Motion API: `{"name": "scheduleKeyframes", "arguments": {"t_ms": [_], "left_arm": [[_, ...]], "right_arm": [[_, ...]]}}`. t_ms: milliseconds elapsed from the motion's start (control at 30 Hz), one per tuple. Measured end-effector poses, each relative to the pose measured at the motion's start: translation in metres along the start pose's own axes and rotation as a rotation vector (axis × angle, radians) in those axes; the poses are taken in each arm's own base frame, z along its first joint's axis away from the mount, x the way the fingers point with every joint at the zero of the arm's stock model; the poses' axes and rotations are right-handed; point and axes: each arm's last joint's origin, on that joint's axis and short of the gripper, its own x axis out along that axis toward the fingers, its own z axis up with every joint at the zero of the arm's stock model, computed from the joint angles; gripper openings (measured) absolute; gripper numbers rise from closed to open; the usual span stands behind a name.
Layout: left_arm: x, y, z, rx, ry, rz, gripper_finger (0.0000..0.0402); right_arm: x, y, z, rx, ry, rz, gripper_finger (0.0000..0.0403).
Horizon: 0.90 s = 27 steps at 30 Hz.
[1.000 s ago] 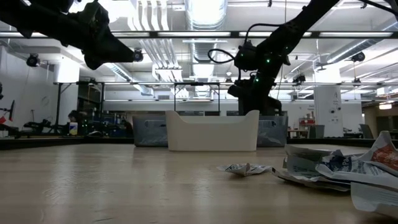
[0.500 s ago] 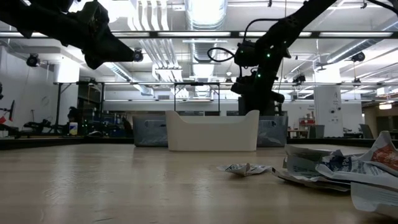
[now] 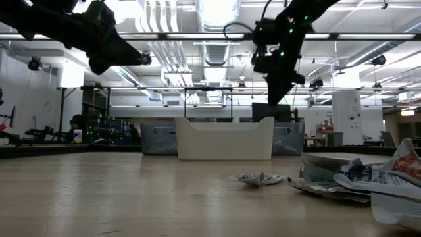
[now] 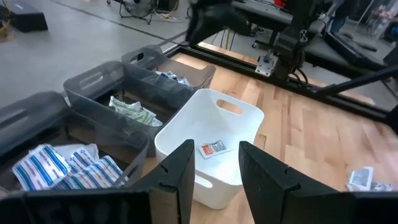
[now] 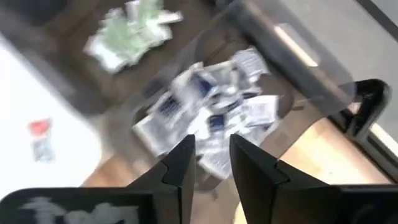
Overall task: Pick & Place First Aid Supplies
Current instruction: Put the orange ointment pack into the white bin
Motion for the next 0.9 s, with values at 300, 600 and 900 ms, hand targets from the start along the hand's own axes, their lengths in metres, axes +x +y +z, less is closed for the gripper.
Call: {"name": "scheduleKeyframes", "arguments": {"t_ms": [300,600,900], "left_arm": [[0.001,0.000,-0.001,-0.070,0.010,-0.004,0.0120],[0.004,0.000,-0.003,-0.069,0.033,0.002,0.0119],[0.005,0.002,-0.015,-0.103,0.092,0.015,0.0119]], "right_arm": [[-0.064,0.025,-0.030,-0.098,-0.077,0.095,0.0057],[-0.120,0.051,-0.061,-0.183,-0.213,0.240,0.0015],[-0.139,0.093,-0.094,-0.290,-0.189,0.376,0.0008]]}}
